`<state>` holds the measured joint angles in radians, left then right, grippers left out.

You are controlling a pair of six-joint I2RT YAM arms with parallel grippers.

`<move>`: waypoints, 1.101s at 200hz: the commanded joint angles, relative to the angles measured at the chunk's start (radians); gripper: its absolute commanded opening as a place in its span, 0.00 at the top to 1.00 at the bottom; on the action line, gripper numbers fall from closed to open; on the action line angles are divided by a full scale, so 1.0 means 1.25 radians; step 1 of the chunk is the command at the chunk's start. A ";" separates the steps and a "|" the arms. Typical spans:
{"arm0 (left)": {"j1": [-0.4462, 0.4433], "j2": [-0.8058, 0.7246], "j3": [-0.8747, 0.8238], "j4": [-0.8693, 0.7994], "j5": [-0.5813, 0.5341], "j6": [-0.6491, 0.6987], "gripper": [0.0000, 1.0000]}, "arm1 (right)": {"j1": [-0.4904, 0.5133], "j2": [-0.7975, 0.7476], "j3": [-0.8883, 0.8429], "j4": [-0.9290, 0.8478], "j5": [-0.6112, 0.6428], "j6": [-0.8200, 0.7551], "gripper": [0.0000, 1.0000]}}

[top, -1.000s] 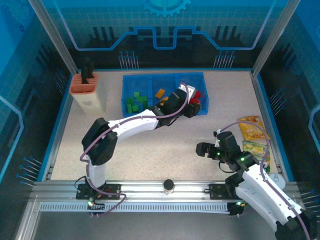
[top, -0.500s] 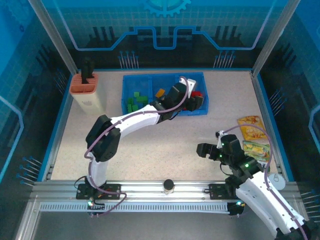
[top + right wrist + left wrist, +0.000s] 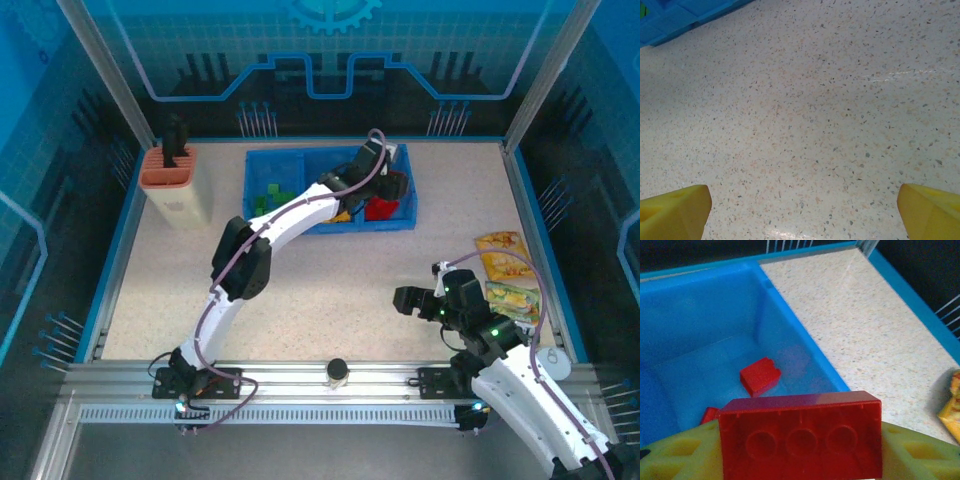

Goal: Sort the legos into containers by color

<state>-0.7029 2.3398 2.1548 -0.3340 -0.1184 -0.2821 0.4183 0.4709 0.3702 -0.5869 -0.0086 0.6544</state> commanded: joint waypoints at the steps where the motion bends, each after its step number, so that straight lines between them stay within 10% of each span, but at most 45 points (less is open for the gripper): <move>1: 0.013 0.026 0.065 -0.116 0.019 -0.024 0.56 | 0.007 -0.011 0.001 -0.023 0.003 -0.006 0.03; 15: 0.014 0.015 0.061 -0.113 0.021 -0.018 0.22 | 0.007 -0.018 0.003 -0.029 0.002 -0.004 0.03; 34: 0.013 -0.022 0.036 -0.097 0.032 -0.007 0.05 | 0.007 -0.022 0.004 -0.032 0.003 -0.002 0.03; 114: 0.007 -0.225 -0.090 -0.067 -0.040 0.105 0.03 | 0.007 0.063 0.101 -0.036 0.040 -0.060 0.00; 220: 0.011 -0.610 -0.580 0.054 -0.215 0.171 0.02 | 0.006 0.218 0.294 -0.003 0.122 -0.290 0.00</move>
<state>-0.6910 1.6859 1.5135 -0.3054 -0.3080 -0.1120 0.4183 0.7521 0.7082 -0.6048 0.0967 0.3859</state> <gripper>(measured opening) 0.982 0.996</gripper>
